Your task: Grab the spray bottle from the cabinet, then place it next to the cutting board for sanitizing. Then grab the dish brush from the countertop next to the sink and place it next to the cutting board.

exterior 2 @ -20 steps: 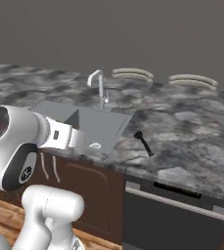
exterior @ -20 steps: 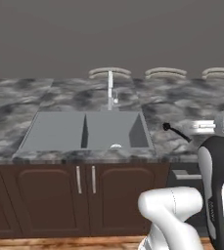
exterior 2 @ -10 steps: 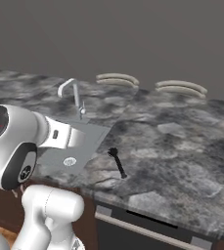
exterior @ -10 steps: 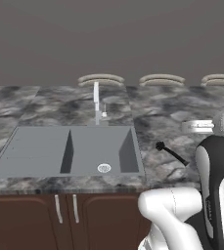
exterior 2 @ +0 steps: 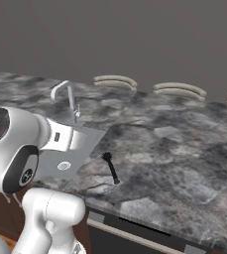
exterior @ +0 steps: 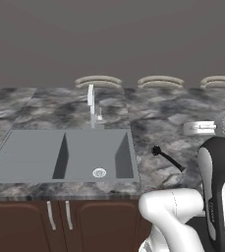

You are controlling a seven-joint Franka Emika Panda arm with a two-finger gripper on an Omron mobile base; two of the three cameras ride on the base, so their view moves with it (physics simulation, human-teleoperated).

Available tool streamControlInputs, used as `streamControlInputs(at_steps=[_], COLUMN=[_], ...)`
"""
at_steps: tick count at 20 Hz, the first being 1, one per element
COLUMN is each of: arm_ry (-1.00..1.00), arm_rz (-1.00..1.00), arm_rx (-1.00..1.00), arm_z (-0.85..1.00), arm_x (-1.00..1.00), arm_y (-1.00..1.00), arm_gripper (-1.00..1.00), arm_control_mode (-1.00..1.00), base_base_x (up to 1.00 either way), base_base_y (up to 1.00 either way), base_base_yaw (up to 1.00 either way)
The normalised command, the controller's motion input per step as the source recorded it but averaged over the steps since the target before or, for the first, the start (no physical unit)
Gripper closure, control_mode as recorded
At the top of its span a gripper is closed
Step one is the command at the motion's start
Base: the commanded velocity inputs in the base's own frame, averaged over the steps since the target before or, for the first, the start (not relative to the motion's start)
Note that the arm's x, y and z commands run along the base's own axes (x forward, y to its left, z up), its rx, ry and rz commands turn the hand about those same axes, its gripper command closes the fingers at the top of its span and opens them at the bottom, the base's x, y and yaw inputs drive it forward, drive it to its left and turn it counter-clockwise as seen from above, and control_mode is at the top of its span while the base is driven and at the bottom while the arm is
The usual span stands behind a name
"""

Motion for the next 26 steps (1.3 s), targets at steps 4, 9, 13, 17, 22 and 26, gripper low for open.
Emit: streamControlInputs(at_steps=[4,9,13,17,22,26], arm_ry=[0.0,0.04,0.07,0.07,0.17,0.06], arm_rz=[0.0,-0.01,0.0,0.01,0.01,0.0], arm_rx=[0.0,0.0,0.0,0.0,0.0,0.0], arm_z=[0.0,-0.13,-0.27,-0.51,-0.51,-0.43], arm_x=[0.0,0.43,0.59,0.42,0.28,0.15], arm_y=[0.0,-0.24,-0.38,-0.28,-0.06,-0.01], arm_gripper=[-1.0,-1.0,-1.0,-1.0,-1.0,-1.0], arm_control_mode=[1.0,-1.0,-1.0,-1.0,-1.0,-1.0], base_base_x=[0.2,0.04,0.0,0.0,0.0,0.0], base_base_y=[-0.3,-0.05,0.0,0.0,0.0,0.0], base_base_yaw=[-0.03,-0.01,0.0,0.0,0.0,0.0])
